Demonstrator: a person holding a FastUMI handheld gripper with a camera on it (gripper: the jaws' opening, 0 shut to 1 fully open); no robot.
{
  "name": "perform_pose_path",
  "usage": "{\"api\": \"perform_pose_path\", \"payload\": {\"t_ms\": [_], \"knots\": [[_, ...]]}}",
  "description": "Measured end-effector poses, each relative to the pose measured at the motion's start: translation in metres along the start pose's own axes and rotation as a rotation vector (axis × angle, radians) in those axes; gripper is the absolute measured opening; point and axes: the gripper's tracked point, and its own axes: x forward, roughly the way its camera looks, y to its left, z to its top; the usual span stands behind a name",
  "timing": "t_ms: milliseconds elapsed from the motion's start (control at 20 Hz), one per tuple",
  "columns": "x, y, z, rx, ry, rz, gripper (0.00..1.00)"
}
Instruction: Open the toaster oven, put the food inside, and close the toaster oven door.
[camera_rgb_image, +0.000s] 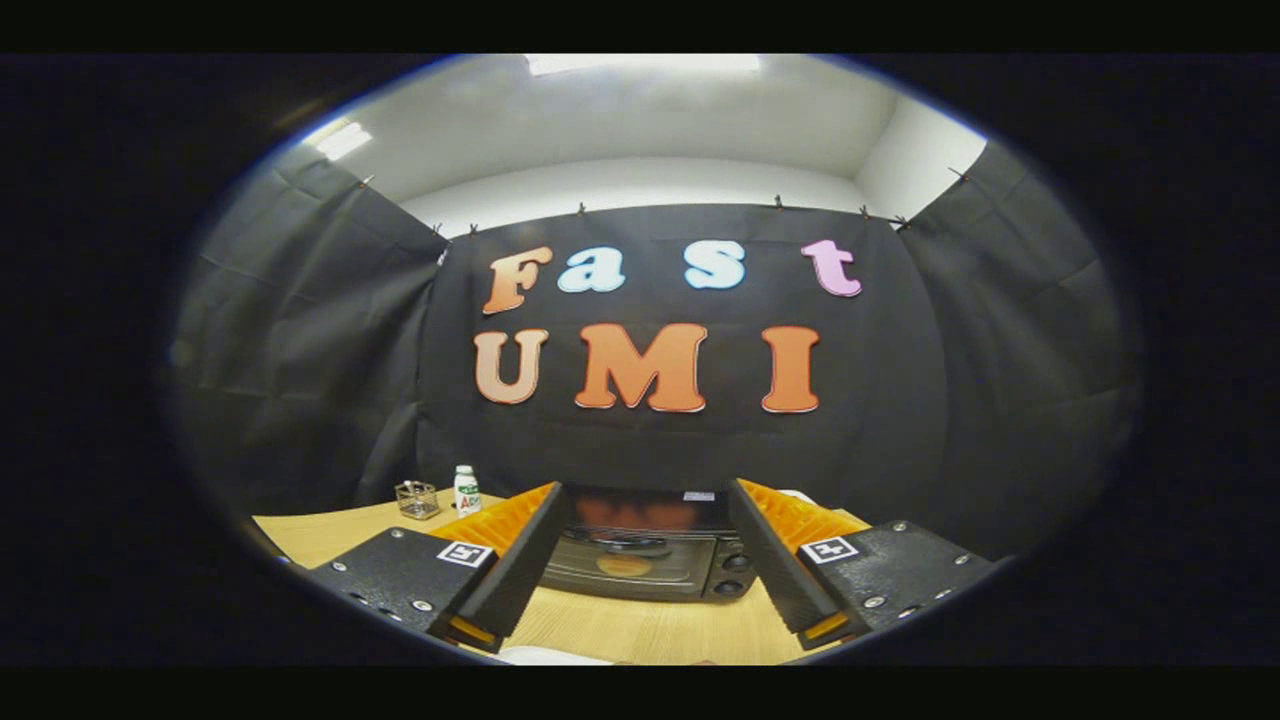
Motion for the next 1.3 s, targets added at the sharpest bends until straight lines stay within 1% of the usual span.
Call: {"api": "perform_pose_path", "payload": {"t_ms": [200,350,650,800,1000,1300], "knots": [[-0.021,-0.012,0.024,0.008,-0.059,-0.020,0.96],[-0.033,-0.015,0.037,0.007,-0.095,-0.019,0.96],[-0.049,-0.027,0.045,-0.034,-0.091,-0.041,0.96],[-0.054,-0.029,0.056,-0.019,-0.121,-0.051,0.96],[-0.057,-0.027,0.060,0.003,-0.141,-0.044,0.97],[-0.060,-0.026,0.062,-0.011,-0.167,-0.049,0.97]]}}
